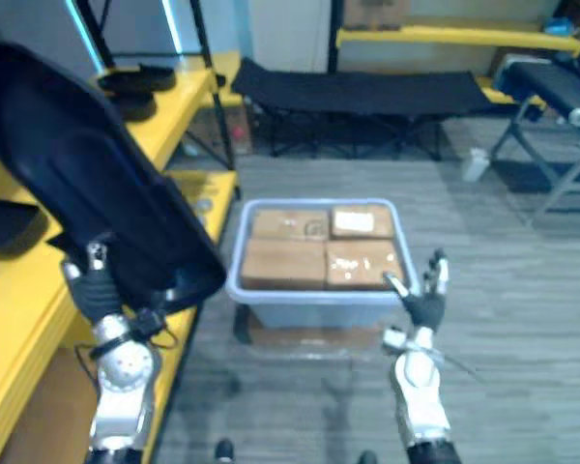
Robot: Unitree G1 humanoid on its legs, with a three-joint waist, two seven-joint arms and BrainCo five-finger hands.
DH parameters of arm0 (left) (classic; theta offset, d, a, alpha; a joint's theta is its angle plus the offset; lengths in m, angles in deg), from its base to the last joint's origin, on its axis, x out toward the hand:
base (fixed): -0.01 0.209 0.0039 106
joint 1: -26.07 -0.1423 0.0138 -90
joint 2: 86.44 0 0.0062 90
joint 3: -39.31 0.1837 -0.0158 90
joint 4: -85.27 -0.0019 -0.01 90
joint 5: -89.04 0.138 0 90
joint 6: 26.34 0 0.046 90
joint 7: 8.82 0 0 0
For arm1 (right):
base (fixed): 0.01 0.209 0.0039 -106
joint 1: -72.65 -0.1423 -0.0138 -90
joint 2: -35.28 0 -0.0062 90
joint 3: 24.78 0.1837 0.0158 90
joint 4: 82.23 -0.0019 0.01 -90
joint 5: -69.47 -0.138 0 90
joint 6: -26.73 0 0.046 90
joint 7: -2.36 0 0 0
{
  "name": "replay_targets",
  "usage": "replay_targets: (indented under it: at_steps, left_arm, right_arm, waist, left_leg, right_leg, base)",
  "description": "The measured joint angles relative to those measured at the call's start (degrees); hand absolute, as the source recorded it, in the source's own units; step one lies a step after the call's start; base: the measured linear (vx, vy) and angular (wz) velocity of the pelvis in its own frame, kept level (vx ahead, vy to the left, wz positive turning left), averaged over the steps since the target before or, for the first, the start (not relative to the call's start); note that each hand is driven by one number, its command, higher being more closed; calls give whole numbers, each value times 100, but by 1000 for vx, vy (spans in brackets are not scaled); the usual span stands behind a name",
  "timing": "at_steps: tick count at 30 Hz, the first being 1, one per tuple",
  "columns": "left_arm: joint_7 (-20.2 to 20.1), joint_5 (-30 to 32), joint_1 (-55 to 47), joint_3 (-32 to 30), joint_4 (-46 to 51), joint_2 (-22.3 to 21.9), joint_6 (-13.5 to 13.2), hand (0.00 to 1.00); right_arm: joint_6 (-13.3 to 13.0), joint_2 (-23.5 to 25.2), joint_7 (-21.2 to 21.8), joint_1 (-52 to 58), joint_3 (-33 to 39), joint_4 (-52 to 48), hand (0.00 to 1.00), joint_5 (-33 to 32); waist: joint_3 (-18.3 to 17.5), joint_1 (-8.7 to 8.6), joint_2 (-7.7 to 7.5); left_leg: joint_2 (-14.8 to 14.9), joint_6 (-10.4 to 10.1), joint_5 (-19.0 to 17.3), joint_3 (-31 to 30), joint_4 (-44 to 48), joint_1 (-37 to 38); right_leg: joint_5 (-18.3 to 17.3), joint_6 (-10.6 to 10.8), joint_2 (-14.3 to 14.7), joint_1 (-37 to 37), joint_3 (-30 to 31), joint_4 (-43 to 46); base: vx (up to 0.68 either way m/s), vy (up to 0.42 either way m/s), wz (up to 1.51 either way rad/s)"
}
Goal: Walk over and take plastic housings, then place them on the shelf
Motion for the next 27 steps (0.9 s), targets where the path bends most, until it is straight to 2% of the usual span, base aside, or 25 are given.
replay_targets:
  at_steps: [3,5,10,14,17,20,21,23,25,27]
  left_arm:
    - [-257,-209,-20,-23,201,-27,-123,100]
    - [-554,-237,-171,-109,473,-25,-235,100]
    - [-1060,-640,-411,-237,1075,20,-284,100]
    - [-1099,-660,-411,-101,1170,-23,-294,100]
    - [-1134,-657,-405,204,1169,-41,-281,100]
    - [-1151,-663,-401,254,1169,-35,-281,100]
    - [-1078,-653,-401,238,1170,-35,-280,100]
    - [-921,-594,-409,190,1170,-35,-250,100]
    - [-737,-461,-426,3,1169,-34,-200,100]
    - [-417,-124,-464,-208,1168,-35,-104,100]
  right_arm:
    - [0,122,62,25,54,-154,0,-55]
    - [2,269,63,25,93,-274,0,-54]
    - [86,405,119,29,-49,-435,0,-53]
    - [313,392,418,20,-163,-449,0,-125]
    - [543,288,948,76,-151,-452,0,-430]
    - [592,155,1484,171,-131,-451,0,-705]
    - [597,116,1779,168,-125,-452,0,-853]
    - [599,99,2066,125,-132,-452,0,-1036]
    - [630,111,2257,24,-229,-452,0,-1285]
    - [630,134,2406,-68,-466,-448,0,-1413]
  waist:
    - [-5,6,1]
    - [-45,26,-98]
    - [-180,150,-305]
    - [-197,167,-294]
    - [-165,131,-241]
    - [-155,90,-221]
    - [-157,115,-225]
    - [-157,193,-225]
    - [-155,215,-225]
    - [-149,250,-226]
  left_leg:
    - [-1,-12,-16,-22,-4,-13]
    - [-32,14,-33,-19,-6,-22]
    - [-47,37,-99,34,2,-17]
    - [11,38,-96,12,21,-104]
    - [17,39,-93,-79,21,-110]
    - [16,41,-90,-265,22,-97]
    - [19,41,-90,-340,22,-94]
    - [20,41,-90,-354,22,-104]
    - [18,41,-90,-408,22,-105]
    - [-10,41,-90,-724,23,-110]
  right_leg:
    - [-18,10,-4,10,-41,-10]
    - [-29,10,-39,4,-53,0]
    - [-67,-62,-48,-114,92,103]
    - [-160,-58,22,-231,218,217]
    - [-290,-29,32,-196,190,301]
    - [-477,-47,40,-105,129,483]
    - [-536,-63,39,-84,79,563]
    - [-550,-64,38,-79,59,575]
    - [-587,-46,36,-27,-15,575]
    - [-750,2,40,212,-280,609]
  base:
    - [-14,2,6]
    - [0,0,0]
    - [58,6,-8]
    - [51,-21,-2]
    - [43,-20,17]
    - [50,-27,35]
    - [46,-35,24]
    - [34,-20,12]
    - [29,-12,18]
    - [50,-42,65]
